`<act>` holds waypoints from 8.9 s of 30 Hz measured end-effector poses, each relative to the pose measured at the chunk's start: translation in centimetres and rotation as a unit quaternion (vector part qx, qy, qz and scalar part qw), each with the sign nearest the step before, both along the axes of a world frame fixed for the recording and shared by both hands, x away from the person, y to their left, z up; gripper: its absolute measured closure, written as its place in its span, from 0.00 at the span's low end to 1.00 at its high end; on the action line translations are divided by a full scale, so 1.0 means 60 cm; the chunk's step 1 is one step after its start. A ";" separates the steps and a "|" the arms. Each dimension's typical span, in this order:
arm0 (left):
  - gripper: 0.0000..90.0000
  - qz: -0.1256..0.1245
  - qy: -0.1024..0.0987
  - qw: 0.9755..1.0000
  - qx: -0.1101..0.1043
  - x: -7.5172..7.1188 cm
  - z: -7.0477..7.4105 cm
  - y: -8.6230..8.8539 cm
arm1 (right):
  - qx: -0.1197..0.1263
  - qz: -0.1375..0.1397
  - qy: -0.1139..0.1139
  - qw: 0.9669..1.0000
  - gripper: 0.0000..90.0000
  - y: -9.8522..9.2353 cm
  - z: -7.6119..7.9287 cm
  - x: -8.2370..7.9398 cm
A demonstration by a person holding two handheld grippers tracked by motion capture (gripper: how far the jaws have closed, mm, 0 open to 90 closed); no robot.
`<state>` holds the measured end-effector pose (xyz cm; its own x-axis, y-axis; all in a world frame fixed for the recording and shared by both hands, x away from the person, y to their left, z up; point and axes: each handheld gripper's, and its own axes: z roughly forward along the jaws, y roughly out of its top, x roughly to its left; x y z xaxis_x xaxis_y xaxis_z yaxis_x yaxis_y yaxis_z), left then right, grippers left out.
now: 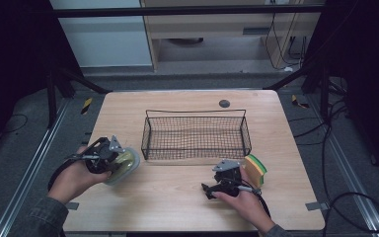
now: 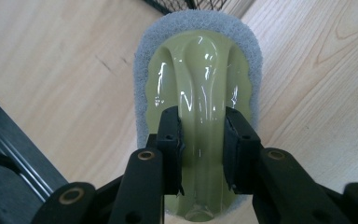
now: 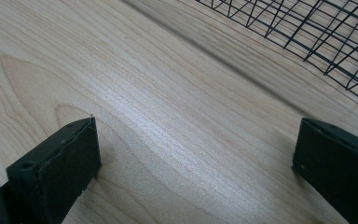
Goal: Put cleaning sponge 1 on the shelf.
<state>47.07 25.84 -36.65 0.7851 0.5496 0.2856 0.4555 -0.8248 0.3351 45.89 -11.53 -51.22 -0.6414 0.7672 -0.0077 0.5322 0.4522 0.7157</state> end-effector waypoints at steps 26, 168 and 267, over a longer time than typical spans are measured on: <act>0.78 -0.035 -0.055 0.998 0.004 0.036 0.064 -0.007 | 0.004 -0.009 -0.003 1.000 0.01 -0.006 -0.002 -0.008; 0.78 -0.190 -0.073 0.977 0.068 0.163 0.012 -0.220 | 0.001 -0.013 -0.004 1.000 0.01 -0.005 -0.002 -0.010; 0.78 -0.169 -0.001 0.982 0.085 0.216 -0.082 -0.224 | 0.002 -0.013 -0.006 1.000 0.01 -0.005 -0.002 -0.009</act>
<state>60.06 12.41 -41.55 0.9136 0.2025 0.3527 0.1459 -0.9727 0.1805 45.33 -11.84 -51.34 -0.6214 0.7834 -0.0117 0.5353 0.4354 0.7238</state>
